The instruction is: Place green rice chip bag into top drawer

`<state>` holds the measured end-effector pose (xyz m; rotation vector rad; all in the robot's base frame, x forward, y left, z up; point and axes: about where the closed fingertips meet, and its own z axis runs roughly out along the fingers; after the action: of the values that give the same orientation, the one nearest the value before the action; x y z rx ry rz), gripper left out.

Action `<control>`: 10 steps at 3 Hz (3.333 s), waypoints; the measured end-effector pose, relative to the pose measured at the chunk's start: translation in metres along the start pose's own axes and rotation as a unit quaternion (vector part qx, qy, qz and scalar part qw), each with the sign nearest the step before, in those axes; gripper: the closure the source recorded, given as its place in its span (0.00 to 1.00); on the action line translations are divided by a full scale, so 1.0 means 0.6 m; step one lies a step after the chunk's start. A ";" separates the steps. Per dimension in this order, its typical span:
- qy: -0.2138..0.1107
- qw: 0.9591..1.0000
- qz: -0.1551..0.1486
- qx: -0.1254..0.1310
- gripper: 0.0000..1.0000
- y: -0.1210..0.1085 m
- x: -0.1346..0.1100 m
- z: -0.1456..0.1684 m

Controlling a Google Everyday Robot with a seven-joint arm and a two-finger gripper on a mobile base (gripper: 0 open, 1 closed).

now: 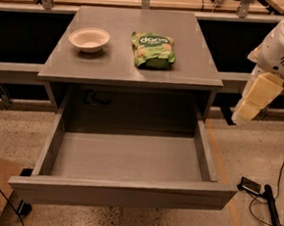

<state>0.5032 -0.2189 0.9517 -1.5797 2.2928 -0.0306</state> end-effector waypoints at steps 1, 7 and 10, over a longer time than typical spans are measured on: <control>-0.041 0.998 0.048 0.007 0.00 -0.005 0.013 0.009; -0.323 0.939 0.117 0.024 0.00 -0.270 -0.237 0.167; -0.380 0.905 0.188 0.039 0.00 -0.345 -0.374 0.358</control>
Offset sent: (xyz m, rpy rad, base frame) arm 0.1217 -0.0008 0.0078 0.5469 -0.2361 -0.1552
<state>0.8244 -0.0538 0.8573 -0.8503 1.8688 0.4942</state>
